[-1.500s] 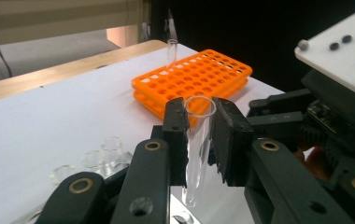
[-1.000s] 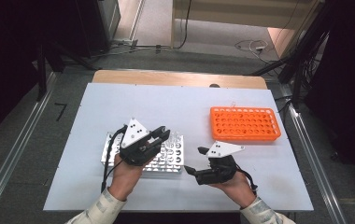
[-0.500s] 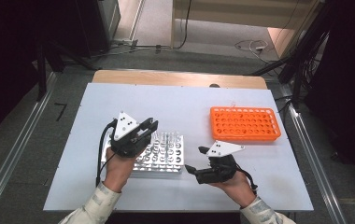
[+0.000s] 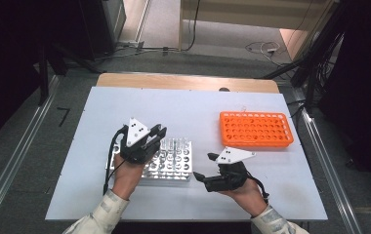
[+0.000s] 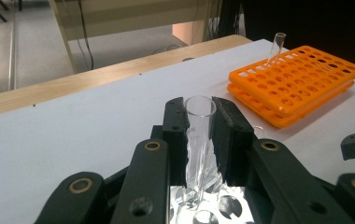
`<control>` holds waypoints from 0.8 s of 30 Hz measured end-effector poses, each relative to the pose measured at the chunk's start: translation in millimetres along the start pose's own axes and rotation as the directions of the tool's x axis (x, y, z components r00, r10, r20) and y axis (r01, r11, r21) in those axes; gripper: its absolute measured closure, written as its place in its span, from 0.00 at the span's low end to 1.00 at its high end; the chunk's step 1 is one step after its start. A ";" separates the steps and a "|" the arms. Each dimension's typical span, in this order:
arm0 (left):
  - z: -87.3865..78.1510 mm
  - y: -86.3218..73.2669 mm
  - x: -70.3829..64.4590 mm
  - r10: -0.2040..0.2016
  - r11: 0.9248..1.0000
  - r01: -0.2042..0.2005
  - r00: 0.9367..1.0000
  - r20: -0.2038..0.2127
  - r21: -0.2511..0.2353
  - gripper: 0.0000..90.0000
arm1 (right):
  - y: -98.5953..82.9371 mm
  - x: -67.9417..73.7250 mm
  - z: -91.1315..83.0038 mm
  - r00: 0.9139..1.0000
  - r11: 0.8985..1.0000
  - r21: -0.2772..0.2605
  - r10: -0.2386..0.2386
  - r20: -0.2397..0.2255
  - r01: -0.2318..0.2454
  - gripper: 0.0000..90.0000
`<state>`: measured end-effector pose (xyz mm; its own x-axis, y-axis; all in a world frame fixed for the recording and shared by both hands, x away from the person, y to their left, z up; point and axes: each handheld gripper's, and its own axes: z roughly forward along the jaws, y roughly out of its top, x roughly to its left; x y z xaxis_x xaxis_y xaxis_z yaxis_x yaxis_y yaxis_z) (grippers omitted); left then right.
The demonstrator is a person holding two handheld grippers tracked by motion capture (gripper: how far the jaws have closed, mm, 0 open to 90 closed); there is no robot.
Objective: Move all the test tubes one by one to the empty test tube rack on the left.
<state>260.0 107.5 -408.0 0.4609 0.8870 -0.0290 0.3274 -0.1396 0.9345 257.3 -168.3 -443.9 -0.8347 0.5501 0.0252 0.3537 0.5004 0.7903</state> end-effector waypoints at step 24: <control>15.4 -23.8 -6.6 0.020 0.996 -0.018 1.000 -0.021 0.085 0.82 | -0.3 0.6 0.4 1.000 1.000 0.004 -0.004 0.002 0.004 0.22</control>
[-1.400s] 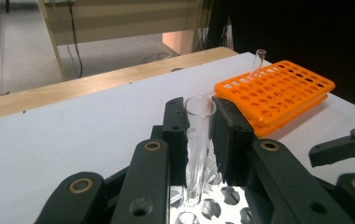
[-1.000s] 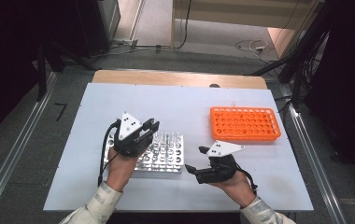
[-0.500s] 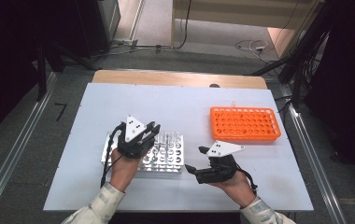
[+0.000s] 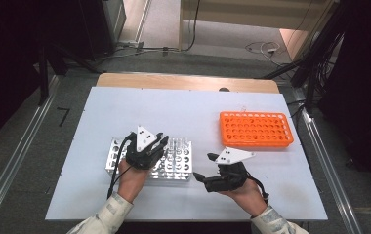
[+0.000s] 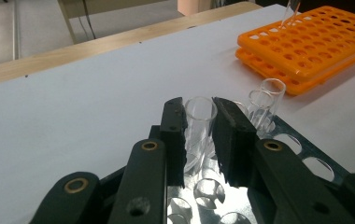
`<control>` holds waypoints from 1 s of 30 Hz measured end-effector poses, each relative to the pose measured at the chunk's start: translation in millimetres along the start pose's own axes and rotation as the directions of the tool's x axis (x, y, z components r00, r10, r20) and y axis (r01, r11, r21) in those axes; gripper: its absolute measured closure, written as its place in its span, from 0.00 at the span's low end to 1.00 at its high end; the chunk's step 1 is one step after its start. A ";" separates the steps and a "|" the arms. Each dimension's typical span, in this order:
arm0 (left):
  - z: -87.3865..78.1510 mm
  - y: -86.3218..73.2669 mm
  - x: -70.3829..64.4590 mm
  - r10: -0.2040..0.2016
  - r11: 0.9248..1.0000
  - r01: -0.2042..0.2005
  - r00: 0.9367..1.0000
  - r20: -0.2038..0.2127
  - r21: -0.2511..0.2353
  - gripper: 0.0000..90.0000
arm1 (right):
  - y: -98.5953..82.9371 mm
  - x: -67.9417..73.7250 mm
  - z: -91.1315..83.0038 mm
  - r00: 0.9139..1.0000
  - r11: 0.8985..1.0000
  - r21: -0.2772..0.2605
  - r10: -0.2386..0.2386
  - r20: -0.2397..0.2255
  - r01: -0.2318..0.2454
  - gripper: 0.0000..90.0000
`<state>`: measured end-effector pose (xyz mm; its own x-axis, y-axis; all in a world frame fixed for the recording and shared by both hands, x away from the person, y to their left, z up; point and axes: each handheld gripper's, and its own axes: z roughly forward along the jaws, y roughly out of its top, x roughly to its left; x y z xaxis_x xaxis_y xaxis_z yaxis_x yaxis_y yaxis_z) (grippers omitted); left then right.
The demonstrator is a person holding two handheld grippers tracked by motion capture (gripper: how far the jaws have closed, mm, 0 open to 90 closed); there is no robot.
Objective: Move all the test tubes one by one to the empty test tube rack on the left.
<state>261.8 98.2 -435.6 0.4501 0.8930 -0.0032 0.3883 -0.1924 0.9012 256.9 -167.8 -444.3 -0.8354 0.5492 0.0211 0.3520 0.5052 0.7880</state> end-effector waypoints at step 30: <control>-23.2 -4.1 4.8 -0.077 0.996 0.078 0.996 0.034 -0.032 0.37 | -8.0 -63.4 -13.5 0.957 0.989 -0.049 0.150 0.248 -0.142 0.23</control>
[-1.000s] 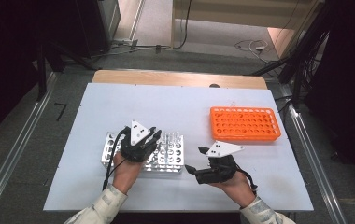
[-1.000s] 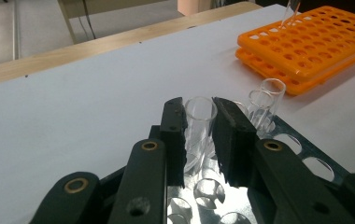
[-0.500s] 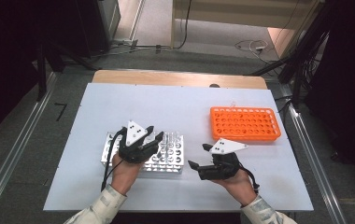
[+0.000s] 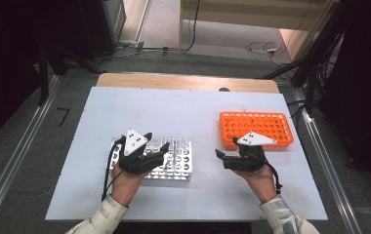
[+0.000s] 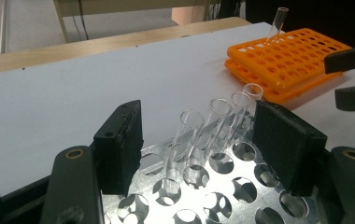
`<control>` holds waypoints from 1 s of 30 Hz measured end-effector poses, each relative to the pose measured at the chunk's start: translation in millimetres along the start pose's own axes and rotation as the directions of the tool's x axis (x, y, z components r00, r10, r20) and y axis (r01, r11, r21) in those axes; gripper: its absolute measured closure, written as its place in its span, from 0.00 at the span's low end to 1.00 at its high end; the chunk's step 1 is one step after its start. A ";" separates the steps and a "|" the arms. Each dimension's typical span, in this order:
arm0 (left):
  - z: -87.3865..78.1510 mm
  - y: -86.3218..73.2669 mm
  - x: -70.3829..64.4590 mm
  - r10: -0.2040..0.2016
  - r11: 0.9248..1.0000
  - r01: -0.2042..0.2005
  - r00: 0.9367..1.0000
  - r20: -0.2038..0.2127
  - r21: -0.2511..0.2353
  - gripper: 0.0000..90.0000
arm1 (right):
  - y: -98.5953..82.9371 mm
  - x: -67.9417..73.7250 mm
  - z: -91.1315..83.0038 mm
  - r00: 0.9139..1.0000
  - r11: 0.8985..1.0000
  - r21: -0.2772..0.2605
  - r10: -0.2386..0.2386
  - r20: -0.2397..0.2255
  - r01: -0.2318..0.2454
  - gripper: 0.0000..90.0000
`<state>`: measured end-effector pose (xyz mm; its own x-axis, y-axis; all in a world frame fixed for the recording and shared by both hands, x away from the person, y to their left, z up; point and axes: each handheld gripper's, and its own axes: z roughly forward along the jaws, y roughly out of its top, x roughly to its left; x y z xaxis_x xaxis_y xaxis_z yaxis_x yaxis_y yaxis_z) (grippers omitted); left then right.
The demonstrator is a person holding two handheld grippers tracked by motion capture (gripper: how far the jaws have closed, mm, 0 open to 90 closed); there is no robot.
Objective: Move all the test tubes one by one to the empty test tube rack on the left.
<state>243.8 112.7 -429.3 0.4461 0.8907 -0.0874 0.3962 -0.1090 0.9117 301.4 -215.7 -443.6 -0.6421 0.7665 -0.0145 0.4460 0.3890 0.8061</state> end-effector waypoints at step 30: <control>-11.7 -8.9 13.3 -0.024 1.000 0.023 0.999 -0.045 -0.017 0.29 | 13.3 -59.8 13.1 0.978 0.990 -0.049 0.135 0.158 -0.128 0.28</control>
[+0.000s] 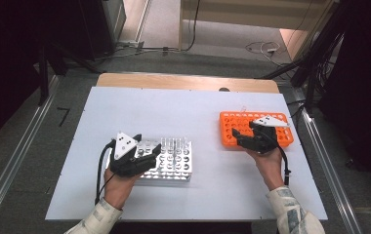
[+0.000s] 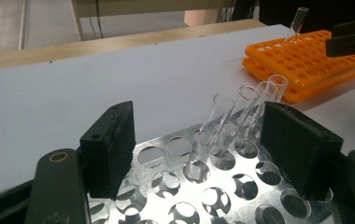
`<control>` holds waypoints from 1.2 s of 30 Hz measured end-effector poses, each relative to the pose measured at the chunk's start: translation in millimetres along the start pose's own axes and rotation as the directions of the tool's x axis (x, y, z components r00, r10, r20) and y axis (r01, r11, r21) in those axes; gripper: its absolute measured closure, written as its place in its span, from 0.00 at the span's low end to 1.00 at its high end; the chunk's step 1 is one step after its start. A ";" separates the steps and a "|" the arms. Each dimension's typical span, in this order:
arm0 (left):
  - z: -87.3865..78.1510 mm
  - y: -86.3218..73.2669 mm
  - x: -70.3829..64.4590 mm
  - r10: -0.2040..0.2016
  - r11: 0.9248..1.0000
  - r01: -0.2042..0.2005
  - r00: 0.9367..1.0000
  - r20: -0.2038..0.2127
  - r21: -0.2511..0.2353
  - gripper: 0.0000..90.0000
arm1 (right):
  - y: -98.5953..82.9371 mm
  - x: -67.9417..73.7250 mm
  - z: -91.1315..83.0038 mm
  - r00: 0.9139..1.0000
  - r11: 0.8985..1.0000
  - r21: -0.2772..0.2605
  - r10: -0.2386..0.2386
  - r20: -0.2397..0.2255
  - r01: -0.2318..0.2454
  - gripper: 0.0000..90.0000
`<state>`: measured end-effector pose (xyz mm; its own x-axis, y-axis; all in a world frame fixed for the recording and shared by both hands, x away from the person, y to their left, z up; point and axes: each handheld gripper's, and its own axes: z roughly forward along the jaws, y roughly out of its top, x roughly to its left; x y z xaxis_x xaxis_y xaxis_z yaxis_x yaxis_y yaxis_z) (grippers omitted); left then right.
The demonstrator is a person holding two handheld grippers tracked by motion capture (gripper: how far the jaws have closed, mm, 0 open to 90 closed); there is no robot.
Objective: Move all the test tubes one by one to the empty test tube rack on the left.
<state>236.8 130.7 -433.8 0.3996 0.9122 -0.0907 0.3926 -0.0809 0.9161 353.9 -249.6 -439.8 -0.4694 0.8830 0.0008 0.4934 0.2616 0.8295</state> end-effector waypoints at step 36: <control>1.6 0.4 -0.1 -0.002 1.000 0.002 1.000 0.001 -0.002 0.30 | 15.0 -24.3 57.4 0.992 0.998 0.026 0.054 0.116 -0.057 0.74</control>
<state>238.2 130.0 -434.1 0.3997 0.9119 -0.0930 0.3919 -0.0783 0.9167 414.8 -244.8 -459.4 -0.3538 0.9351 -0.0194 0.5386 0.2207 0.8131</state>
